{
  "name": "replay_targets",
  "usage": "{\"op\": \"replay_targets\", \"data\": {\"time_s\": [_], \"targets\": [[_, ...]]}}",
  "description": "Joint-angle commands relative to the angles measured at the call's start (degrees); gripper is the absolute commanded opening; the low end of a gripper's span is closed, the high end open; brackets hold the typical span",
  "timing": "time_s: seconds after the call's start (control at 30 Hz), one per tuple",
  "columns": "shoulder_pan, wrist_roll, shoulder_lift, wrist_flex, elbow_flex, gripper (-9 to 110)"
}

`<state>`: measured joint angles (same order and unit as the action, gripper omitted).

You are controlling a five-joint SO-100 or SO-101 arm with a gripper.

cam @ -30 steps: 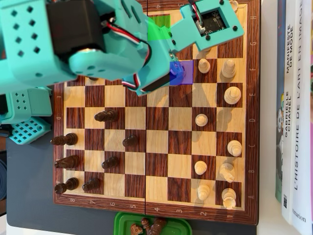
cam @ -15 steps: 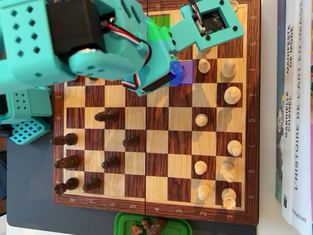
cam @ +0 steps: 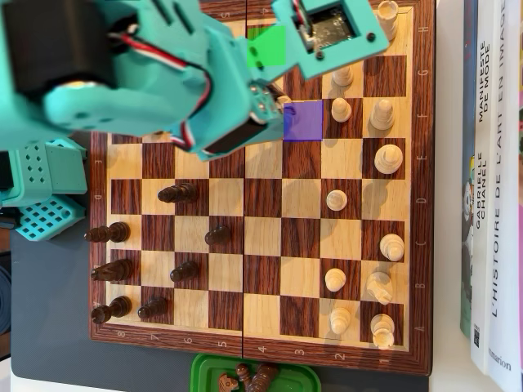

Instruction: Play chess

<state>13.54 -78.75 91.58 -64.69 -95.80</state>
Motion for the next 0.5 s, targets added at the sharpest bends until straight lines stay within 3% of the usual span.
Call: {"op": "replay_targets", "data": {"time_s": [0.0, 0.47], "targets": [[1.41, -0.53, 4.83, 0.18, -0.62, 2], [14.24, -6.15, 7.12, 0.7, -5.1, 2]]}}
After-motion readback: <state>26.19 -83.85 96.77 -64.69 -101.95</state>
